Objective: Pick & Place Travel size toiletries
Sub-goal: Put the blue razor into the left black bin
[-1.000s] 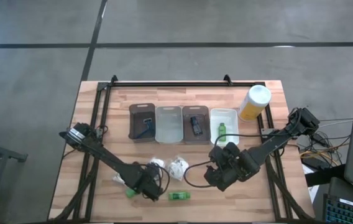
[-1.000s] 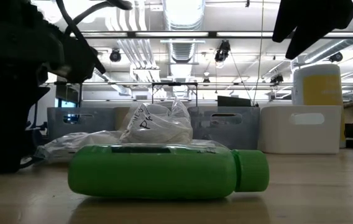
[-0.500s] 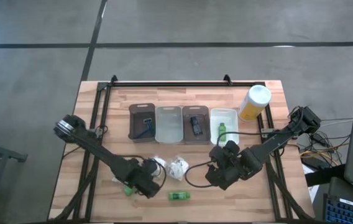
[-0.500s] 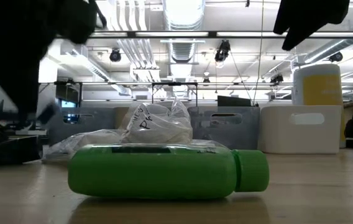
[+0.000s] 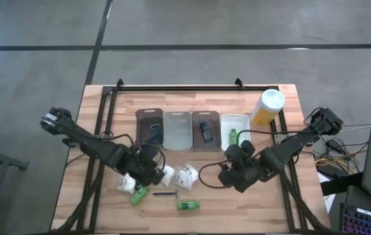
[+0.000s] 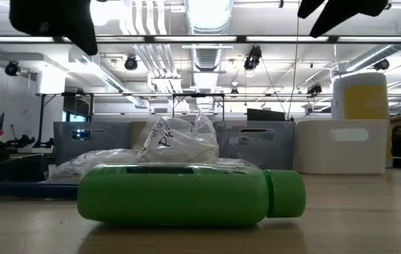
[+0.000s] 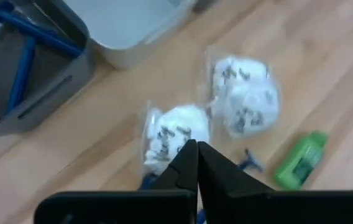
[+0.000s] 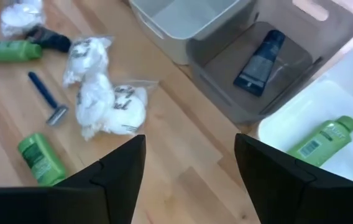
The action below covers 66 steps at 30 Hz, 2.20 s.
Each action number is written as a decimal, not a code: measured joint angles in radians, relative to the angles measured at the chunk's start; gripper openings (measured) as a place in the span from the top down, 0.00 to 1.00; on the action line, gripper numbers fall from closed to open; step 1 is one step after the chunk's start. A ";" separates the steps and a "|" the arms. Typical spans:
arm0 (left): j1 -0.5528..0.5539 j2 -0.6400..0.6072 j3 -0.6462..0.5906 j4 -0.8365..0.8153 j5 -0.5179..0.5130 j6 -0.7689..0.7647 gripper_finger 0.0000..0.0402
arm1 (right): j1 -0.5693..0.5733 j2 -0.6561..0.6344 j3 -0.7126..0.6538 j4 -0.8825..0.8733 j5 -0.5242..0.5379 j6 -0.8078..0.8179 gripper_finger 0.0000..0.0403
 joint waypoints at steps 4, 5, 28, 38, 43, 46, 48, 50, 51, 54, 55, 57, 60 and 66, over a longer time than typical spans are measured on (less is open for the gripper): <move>-0.013 0.066 0.000 0.123 0.100 0.153 0.92 | -0.016 0.000 -0.014 -0.013 0.002 0.000 0.36; -0.018 0.092 0.000 0.160 0.135 0.190 0.89 | -0.022 0.000 -0.019 -0.013 0.002 0.002 0.36; -0.071 0.453 0.018 0.361 0.259 0.898 0.43 | -0.071 0.000 -0.027 -0.029 -0.039 0.019 0.30; -0.068 0.501 0.021 0.377 0.299 0.945 0.69 | -0.071 0.000 -0.027 -0.040 -0.039 0.028 0.37; -0.069 0.512 0.021 0.387 0.301 0.951 0.86 | -0.071 0.000 -0.028 -0.040 -0.039 0.029 0.40; -0.068 0.512 0.020 0.391 0.302 0.947 0.93 | -0.071 0.000 -0.028 -0.040 -0.045 0.029 0.41; -0.068 0.508 0.020 0.394 0.302 0.944 0.94 | -0.071 0.000 -0.028 -0.040 -0.051 0.029 0.41; -0.068 0.503 0.020 0.395 0.303 0.933 0.94 | -0.071 0.000 -0.028 -0.041 -0.052 0.029 0.42; -0.068 0.501 0.019 0.395 0.304 0.923 0.94 | -0.071 0.000 -0.028 -0.041 -0.053 0.029 0.42; -0.068 0.486 0.017 0.396 0.308 0.895 0.94 | -0.071 0.000 -0.028 -0.041 -0.054 0.029 0.43; -0.068 0.481 0.016 0.395 0.309 0.888 0.94 | -0.071 0.000 -0.028 -0.041 -0.054 0.029 0.43; -0.068 0.476 0.016 0.393 0.309 0.879 0.94 | -0.071 0.000 -0.028 -0.041 -0.054 0.029 0.43; -0.071 0.472 0.016 0.385 0.314 0.863 0.94 | -0.071 0.000 -0.028 -0.041 -0.054 0.029 0.41; -0.083 0.449 0.016 0.377 0.316 0.813 0.94 | -0.071 0.000 -0.028 -0.041 -0.054 0.029 0.37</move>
